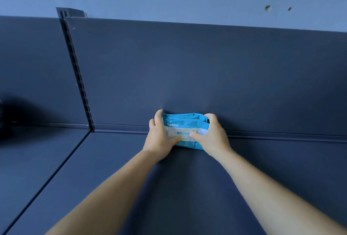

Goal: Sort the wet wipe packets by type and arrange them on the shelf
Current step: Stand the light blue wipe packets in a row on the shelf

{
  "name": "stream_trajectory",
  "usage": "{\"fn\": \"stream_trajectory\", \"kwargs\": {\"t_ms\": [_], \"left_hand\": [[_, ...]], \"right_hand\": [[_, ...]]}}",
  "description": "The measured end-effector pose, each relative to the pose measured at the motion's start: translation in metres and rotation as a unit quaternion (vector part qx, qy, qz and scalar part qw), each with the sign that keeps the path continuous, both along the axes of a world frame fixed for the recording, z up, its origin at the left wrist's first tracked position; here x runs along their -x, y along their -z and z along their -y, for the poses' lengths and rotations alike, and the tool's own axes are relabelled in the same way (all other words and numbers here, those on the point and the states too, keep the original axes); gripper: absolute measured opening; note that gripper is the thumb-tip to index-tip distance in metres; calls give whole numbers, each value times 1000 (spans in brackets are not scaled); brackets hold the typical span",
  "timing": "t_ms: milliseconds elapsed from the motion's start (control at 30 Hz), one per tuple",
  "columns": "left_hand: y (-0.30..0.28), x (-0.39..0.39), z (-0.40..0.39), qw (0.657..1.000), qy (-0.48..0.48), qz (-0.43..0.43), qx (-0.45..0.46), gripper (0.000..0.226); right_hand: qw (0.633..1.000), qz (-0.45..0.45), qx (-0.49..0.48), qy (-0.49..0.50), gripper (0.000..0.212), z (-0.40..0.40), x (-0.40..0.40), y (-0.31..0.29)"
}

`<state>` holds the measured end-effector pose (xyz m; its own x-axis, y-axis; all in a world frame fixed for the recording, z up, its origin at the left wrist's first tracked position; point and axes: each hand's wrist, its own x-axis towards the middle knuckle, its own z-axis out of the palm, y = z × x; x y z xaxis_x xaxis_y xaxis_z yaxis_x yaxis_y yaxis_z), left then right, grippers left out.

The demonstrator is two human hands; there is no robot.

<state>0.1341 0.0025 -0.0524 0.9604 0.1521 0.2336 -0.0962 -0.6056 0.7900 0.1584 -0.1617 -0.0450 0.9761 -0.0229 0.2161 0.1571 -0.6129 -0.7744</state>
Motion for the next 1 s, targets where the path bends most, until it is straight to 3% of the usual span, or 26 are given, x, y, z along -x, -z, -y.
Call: {"fn": "stream_trajectory", "kwargs": {"t_ms": [100,200,267,333,500,1000], "left_hand": [[-3,4,-5,982,-10,79,-172,98],[-9,5,-8,910,35,109,-399,97],[-11,4,-7,876,48,88,-471,94],[-13,3,-4,864,42,80,-495,90],[-15,4,-2,862,30,67,-501,87],[-17,17,-1,846,39,57,-529,84]], "right_hand": [[996,67,60,11,75,-1,2,4],[965,169,201,-1,84,2,4,3],[933,178,311,-36,83,4,5,0],[910,173,372,-60,81,5,4,-3],[894,196,396,-68,77,-3,5,-4],[901,136,411,-29,82,-14,25,-5]]}}
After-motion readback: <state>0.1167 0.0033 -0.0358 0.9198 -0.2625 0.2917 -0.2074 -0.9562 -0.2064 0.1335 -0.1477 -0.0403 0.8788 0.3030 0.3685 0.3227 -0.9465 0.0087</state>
